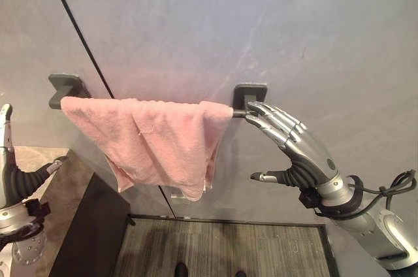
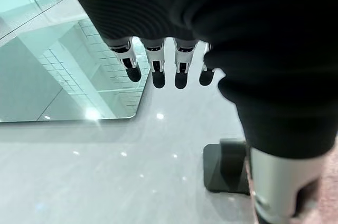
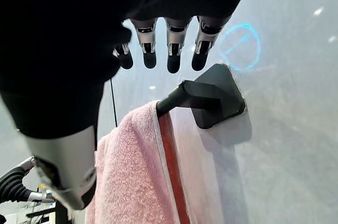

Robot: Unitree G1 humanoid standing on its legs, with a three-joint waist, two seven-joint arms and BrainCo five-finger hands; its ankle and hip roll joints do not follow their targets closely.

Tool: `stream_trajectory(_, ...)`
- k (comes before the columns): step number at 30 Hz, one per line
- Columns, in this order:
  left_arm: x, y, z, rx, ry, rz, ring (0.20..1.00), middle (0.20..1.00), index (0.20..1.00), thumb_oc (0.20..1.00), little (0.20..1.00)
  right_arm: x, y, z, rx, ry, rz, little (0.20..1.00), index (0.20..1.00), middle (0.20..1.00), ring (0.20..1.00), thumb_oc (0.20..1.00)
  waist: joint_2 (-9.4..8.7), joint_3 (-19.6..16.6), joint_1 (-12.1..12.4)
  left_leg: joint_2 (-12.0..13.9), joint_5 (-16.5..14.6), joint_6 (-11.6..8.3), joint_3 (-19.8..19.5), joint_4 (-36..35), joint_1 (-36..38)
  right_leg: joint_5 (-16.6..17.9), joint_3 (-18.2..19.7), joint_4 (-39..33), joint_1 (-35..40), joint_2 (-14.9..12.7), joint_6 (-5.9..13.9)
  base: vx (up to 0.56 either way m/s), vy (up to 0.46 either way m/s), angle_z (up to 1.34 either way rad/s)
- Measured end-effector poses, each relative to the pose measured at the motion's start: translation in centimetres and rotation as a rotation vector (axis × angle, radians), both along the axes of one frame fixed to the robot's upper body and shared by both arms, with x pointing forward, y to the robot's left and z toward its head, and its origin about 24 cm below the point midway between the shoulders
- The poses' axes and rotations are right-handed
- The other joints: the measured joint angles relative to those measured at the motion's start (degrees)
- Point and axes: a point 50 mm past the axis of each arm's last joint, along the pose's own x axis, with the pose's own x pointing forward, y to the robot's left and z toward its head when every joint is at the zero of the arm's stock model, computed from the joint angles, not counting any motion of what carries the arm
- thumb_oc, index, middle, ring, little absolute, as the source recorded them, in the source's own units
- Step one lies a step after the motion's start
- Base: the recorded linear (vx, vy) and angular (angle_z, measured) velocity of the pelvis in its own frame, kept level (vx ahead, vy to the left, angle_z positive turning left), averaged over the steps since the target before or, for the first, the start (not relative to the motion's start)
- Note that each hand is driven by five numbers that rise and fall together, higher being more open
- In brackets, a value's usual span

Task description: Put brush and paste in cup on sink, flatten towel.

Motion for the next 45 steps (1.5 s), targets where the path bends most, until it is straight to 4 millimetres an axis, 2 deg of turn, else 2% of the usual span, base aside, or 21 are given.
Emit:
stream_trajectory(4,1.1,-1.5,0.4,-0.011,-0.018,-0.091,1.000,1.000,1.000,1.000,1.000,0.3,1.7,0.2,-0.031,-0.003,0.090,1.000,1.000,1.000,1.000,1.000,-0.47,0.3,0.2,-0.1,0.0,-0.02,-0.1,0.0,-0.1,0.0,0.0,0.0,0.0,-0.1,0.00,0.00,0.000,0.00)
stream_trajectory(9,2.1,-4.7,0.4,-0.026,0.027,-0.295,1.000,1.000,1.000,1.000,1.000,0.6,1.9,0.7,-0.063,-0.022,0.105,1.000,1.000,1.000,1.000,1.000,-1.22,1.6,0.2,-0.1,0.1,-0.10,-0.3,0.0,-0.2,0.0,-0.3,0.0,0.0,0.0,0.00,0.00,0.000,0.01)
stream_trajectory(12,2.7,-5.3,0.8,0.032,0.077,-0.361,1.000,1.000,1.000,1.000,1.000,0.7,2.1,1.0,-0.066,-0.040,0.116,1.000,1.000,1.000,1.000,1.000,-1.18,2.5,0.1,-0.1,0.1,-0.11,-0.4,0.0,-0.4,0.0,-0.4,0.0,-0.1,-0.1,0.01,0.00,0.000,0.00)
stream_trajectory(23,3.2,-5.5,1.6,0.071,0.064,-0.383,1.000,1.000,1.000,1.000,1.000,1.2,3.8,2.2,-0.089,-0.102,0.184,1.000,1.000,1.000,1.000,1.000,-1.13,2.5,1.0,-0.2,0.2,-0.14,-0.3,0.0,-2.0,0.0,-0.2,0.0,-1.9,-0.2,0.02,0.01,0.010,0.00)
stream_trajectory(26,3.9,-5.7,2.2,0.072,0.028,-0.393,1.000,1.000,1.000,1.000,1.000,1.6,5.2,3.9,-0.071,-0.194,0.221,1.000,1.000,1.000,1.000,1.000,-1.12,2.5,1.2,-0.3,0.2,-0.15,-0.1,0.0,-2.2,0.1,-0.1,0.1,-2.2,-0.2,0.03,0.03,0.026,-0.03)
stream_trajectory(30,4.5,-6.3,2.4,0.062,0.010,-0.423,1.000,1.000,1.000,1.000,1.000,1.9,7.1,3.8,-0.116,-0.187,0.294,1.000,1.000,1.000,1.000,1.000,-1.47,2.3,1.8,-0.2,0.2,-0.16,-0.1,0.0,-2.7,0.1,-0.1,0.1,-2.8,-0.2,0.03,0.01,0.007,0.00)
stream_trajectory(36,4.6,-6.3,2.6,0.078,0.017,-0.429,1.000,1.000,1.000,1.000,1.000,2.6,7.3,4.1,-0.251,-0.204,0.275,1.000,1.000,1.000,1.000,1.000,-2.13,1.9,2.0,-0.2,0.3,-0.22,-0.2,0.0,-3.3,0.2,-0.1,0.1,-3.3,-0.1,0.09,0.00,0.002,0.01)
stream_trajectory(39,4.7,-6.4,3.0,0.089,0.011,-0.437,1.000,1.000,1.000,1.000,1.000,2.7,7.5,4.0,-0.259,-0.190,0.270,1.000,1.000,1.000,1.000,1.000,-3.01,1.3,2.3,0.1,0.4,-0.35,-0.2,0.0,-4.1,0.3,-0.1,0.1,-4.1,0.1,-0.05,0.00,0.000,0.00)
stream_trajectory(45,4.9,-6.4,3.0,0.091,0.037,-0.438,1.000,1.000,1.000,1.000,1.000,3.0,7.8,4.4,-0.321,-0.177,0.268,1.000,1.000,1.000,1.000,1.000,-3.46,1.0,2.4,0.2,0.5,-0.52,0.0,0.0,-4.3,0.5,0.1,-0.1,-4.7,0.2,-0.03,0.00,0.000,-0.01)
